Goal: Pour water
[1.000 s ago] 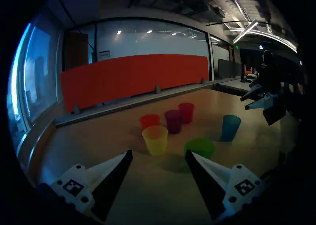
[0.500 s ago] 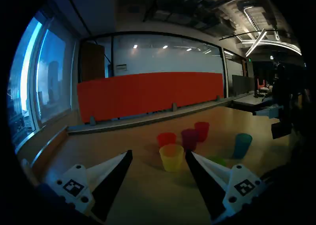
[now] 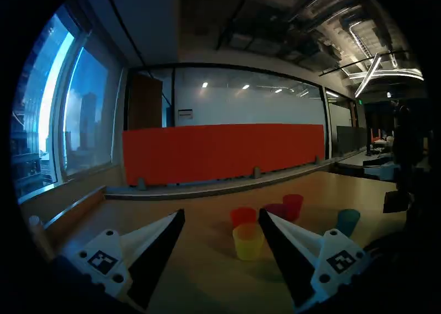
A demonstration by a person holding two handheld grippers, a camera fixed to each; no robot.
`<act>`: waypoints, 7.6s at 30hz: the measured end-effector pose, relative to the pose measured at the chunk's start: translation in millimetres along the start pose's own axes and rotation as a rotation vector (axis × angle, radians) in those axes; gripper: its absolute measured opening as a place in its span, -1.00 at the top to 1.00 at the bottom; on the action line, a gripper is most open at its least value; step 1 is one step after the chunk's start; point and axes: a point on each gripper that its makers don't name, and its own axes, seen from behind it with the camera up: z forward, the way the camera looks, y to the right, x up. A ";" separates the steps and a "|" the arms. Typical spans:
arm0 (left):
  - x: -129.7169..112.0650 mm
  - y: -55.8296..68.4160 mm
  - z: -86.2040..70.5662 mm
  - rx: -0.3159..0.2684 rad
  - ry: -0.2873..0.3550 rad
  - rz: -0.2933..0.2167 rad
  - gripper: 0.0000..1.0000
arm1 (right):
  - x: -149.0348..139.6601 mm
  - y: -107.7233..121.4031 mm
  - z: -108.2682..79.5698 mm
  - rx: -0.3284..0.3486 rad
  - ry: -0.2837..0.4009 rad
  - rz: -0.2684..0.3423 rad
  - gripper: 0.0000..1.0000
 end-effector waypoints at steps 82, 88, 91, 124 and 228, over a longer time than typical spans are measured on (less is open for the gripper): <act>-65.9 -40.1 24.0 0.227 0.041 -0.042 -1.00 | 19.2 21.2 -5.2 -0.212 0.075 0.064 -1.00; -69.1 -41.0 25.9 0.228 0.031 -0.047 -1.00 | 16.8 21.4 -4.1 -0.214 0.073 0.066 -1.00; -71.7 -41.0 27.4 0.228 0.022 -0.048 -1.00 | 16.4 21.1 -4.7 -0.213 0.072 0.069 -1.00; -75.4 -42.1 29.8 0.227 0.002 -0.049 -1.00 | 20.8 12.7 -9.5 -0.171 0.106 0.025 -1.00; -74.9 -41.4 29.7 0.227 0.002 -0.049 -1.00 | -51.8 37.8 28.5 -0.211 0.086 0.066 -1.00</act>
